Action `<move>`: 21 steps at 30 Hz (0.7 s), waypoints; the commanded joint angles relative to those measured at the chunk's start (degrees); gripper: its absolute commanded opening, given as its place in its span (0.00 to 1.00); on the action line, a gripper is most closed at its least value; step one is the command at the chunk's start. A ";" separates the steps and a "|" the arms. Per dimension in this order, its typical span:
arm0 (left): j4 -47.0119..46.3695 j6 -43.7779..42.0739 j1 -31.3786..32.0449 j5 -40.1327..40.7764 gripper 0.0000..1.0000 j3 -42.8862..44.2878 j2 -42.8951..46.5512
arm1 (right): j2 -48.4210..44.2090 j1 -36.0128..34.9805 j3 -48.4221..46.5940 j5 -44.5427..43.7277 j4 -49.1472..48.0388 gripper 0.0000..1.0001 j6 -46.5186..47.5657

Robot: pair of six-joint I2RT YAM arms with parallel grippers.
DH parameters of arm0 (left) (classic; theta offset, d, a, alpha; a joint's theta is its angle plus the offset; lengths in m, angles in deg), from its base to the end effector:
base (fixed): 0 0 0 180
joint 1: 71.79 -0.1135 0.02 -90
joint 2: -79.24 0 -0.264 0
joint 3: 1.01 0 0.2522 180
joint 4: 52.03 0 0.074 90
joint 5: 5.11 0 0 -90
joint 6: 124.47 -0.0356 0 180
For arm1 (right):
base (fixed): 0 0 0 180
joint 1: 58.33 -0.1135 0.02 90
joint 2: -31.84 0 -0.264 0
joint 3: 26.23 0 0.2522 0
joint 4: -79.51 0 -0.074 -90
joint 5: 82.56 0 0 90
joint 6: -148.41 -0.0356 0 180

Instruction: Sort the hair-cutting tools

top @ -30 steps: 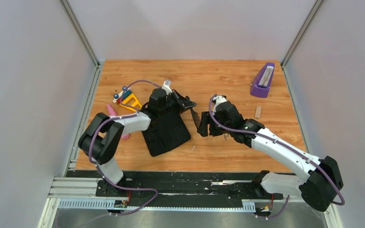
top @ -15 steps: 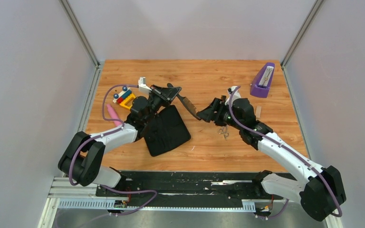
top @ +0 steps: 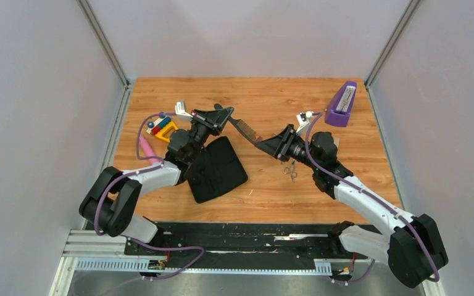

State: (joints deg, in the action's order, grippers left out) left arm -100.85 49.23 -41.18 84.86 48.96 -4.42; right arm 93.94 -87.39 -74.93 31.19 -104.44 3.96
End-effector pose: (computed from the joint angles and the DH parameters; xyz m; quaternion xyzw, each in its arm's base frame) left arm 0.2638 -0.1561 0.2646 -0.2715 0.5439 -0.6672 0.4305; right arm 0.2089 0.1325 0.2709 0.0343 0.7576 0.5384 0.3674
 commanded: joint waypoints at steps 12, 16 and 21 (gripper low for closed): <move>0.78 -12.82 -0.53 1.39 0.56 -2.64 2.96 | -3.19 3.08 4.38 3.36 -7.60 0.00 -3.18; 21.46 -33.00 -1.95 0.41 0.76 0.11 9.43 | -5.87 4.53 5.52 3.25 -4.28 0.00 -1.01; 56.11 -56.85 -2.44 4.09 0.88 12.53 12.08 | -8.80 6.20 5.41 2.21 1.60 0.00 2.55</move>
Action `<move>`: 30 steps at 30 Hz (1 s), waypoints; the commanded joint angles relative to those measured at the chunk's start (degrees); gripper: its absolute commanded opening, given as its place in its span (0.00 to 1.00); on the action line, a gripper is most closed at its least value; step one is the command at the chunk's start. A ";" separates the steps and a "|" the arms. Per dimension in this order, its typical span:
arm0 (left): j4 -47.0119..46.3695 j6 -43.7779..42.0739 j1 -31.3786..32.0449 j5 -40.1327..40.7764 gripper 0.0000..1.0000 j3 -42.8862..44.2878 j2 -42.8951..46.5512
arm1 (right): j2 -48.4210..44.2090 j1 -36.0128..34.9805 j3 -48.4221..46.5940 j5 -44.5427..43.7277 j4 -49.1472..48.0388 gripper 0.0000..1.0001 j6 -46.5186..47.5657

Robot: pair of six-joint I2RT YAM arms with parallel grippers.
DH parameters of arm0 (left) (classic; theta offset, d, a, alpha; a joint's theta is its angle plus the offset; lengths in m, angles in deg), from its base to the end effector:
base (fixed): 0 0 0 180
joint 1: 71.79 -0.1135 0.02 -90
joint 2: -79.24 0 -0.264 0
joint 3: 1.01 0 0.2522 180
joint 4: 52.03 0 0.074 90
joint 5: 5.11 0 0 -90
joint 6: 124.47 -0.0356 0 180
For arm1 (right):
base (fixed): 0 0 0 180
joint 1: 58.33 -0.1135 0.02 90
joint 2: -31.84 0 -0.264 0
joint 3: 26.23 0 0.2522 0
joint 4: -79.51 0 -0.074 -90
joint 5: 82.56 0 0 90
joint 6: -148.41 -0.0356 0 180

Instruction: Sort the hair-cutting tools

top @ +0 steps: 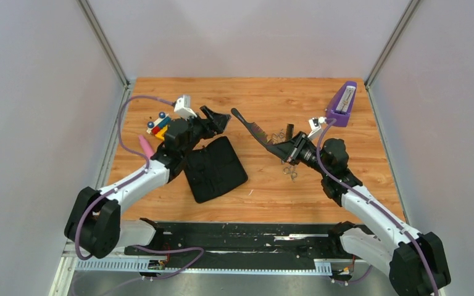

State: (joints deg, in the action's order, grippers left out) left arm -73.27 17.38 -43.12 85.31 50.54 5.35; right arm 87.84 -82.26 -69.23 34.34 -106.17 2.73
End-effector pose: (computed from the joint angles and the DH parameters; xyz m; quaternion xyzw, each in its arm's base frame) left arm 0.2542 -0.1387 0.2692 -0.1459 0.6988 -0.4506 0.5361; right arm 0.1973 0.1052 0.2622 0.0520 0.7444 0.5454 0.3817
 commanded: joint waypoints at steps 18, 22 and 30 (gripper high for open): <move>70.55 -55.72 -4.23 -0.28 0.93 42.66 -36.60 | -4.63 2.10 0.32 1.28 8.63 0.00 9.52; 68.45 -54.36 -5.91 -3.63 0.90 41.02 -37.04 | -5.30 2.21 0.93 1.66 9.13 0.00 10.05; 67.53 -48.25 -7.35 -6.22 0.73 37.90 -37.27 | -5.53 2.21 1.05 2.46 10.13 0.00 11.81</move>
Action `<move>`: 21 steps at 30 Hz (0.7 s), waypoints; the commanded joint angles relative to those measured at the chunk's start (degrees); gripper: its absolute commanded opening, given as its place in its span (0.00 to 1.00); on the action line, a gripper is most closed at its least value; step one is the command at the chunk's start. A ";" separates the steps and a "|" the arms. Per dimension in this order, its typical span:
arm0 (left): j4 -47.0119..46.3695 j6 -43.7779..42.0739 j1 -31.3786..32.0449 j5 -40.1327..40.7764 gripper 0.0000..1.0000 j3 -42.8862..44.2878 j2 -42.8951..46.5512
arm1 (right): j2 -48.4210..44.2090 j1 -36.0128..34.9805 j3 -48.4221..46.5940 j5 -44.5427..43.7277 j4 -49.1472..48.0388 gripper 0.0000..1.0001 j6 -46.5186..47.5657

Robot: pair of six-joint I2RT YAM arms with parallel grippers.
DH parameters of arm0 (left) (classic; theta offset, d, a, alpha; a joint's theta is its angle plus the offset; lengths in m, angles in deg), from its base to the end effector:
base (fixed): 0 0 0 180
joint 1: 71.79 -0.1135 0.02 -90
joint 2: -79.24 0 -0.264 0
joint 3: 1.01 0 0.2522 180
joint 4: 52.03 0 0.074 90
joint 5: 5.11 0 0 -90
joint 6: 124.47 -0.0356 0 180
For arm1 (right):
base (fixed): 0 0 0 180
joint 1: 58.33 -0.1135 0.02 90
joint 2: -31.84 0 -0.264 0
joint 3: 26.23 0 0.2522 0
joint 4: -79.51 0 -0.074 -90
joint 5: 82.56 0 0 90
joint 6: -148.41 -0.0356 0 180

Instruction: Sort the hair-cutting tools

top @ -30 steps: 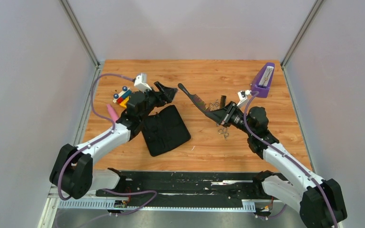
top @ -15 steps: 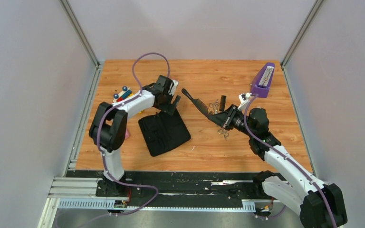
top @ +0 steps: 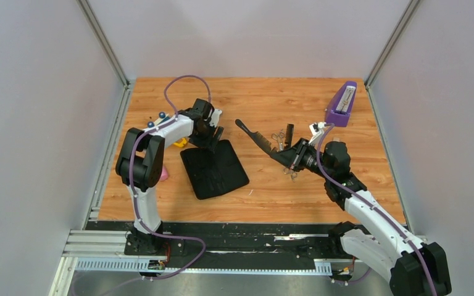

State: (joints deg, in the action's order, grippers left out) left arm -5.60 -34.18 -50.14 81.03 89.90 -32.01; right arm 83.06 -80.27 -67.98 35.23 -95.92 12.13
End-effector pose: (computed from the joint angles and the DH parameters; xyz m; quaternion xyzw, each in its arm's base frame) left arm 0.3666 -0.1481 0.1712 0.1881 0.9608 -0.0707 0.1913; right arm 0.1847 0.0923 0.2522 0.0168 0.7791 0.4917 0.3885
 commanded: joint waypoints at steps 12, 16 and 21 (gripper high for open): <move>-5.94 32.19 -0.64 -7.11 0.25 -15.97 11.11 | 7.77 1.49 -3.71 9.01 5.11 0.00 7.19; -11.33 41.49 -0.16 -7.99 0.26 -24.69 18.61 | 11.50 4.29 -5.54 12.96 8.81 0.00 10.46; -11.11 42.19 0.41 -7.69 0.48 -27.60 23.58 | 15.44 7.26 -7.44 17.83 14.09 0.00 15.83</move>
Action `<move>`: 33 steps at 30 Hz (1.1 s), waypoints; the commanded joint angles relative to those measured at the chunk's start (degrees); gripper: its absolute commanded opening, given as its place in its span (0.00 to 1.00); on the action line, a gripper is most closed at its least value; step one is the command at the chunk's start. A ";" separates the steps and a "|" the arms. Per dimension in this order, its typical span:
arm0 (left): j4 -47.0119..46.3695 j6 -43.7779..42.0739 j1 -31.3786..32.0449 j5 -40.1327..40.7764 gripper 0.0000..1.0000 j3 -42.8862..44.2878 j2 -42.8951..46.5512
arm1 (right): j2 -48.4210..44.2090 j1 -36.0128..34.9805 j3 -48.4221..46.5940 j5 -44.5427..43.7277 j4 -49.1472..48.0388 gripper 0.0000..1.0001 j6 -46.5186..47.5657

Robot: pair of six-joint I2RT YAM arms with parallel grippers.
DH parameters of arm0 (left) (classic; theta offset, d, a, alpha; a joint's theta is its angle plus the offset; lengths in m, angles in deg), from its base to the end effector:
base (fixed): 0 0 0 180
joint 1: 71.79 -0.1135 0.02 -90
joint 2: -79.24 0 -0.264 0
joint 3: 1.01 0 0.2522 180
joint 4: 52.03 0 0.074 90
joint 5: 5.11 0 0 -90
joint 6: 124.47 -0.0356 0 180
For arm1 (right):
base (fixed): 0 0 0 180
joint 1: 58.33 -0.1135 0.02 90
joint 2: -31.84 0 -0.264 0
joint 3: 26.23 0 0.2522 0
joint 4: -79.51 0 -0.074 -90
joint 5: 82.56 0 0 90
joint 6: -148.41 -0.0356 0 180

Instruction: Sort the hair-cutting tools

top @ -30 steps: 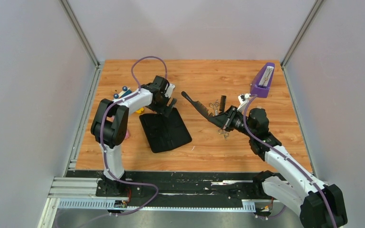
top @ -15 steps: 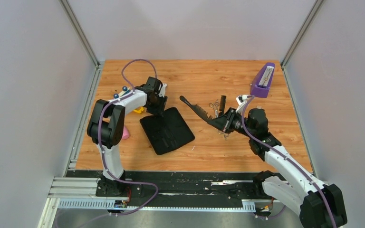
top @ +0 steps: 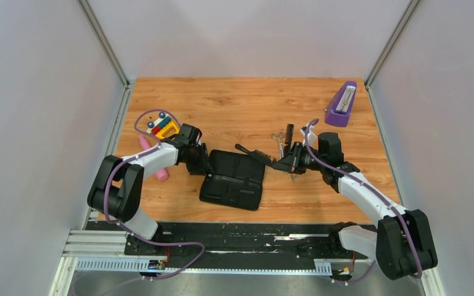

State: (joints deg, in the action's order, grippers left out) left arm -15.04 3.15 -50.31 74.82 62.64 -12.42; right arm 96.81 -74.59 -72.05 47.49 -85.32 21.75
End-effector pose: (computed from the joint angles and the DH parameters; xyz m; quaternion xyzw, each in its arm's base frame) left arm 0.2735 -0.1143 0.1601 -0.1177 0.9656 -0.1809 0.1453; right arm 0.2146 0.0864 0.2129 -0.0103 0.8460 0.4666 0.2579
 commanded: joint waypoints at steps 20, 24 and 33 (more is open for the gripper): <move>1.69 -8.40 0.59 2.50 0.43 12.67 -9.50 | 7.33 7.17 -10.56 6.58 23.12 0.00 16.85; 0.58 -8.37 0.59 2.32 0.36 11.85 -11.23 | 7.81 7.15 -10.53 7.42 24.24 0.00 17.02; -0.34 -8.97 0.59 2.06 0.33 10.60 -11.65 | 15.62 7.16 -13.48 8.26 25.60 0.00 17.28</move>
State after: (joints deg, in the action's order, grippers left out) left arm -14.34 -4.39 -49.81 76.86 74.38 -22.69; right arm 109.64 -67.50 -82.19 54.40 -60.36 37.68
